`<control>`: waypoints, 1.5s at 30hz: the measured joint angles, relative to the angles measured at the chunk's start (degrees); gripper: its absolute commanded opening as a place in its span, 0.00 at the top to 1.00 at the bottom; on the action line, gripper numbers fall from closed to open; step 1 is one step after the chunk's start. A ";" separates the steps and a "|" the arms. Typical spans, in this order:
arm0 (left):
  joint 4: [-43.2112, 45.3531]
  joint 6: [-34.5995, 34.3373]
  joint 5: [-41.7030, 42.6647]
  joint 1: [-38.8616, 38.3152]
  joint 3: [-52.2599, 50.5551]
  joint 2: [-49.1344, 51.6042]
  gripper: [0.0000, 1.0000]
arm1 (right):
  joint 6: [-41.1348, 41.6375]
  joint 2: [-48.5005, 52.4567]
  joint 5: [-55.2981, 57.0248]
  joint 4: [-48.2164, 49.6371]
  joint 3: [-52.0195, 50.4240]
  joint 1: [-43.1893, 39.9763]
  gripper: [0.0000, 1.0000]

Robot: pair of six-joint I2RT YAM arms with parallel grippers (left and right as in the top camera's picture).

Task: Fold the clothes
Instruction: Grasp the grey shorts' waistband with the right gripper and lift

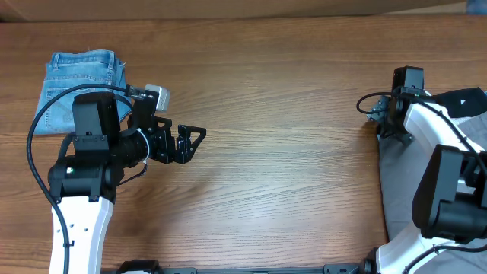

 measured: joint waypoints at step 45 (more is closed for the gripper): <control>-1.57 0.00 -0.07 0.00 0.00 0.28 0.00 | 0.85 -1.73 1.16 -6.36 1.36 -0.98 0.96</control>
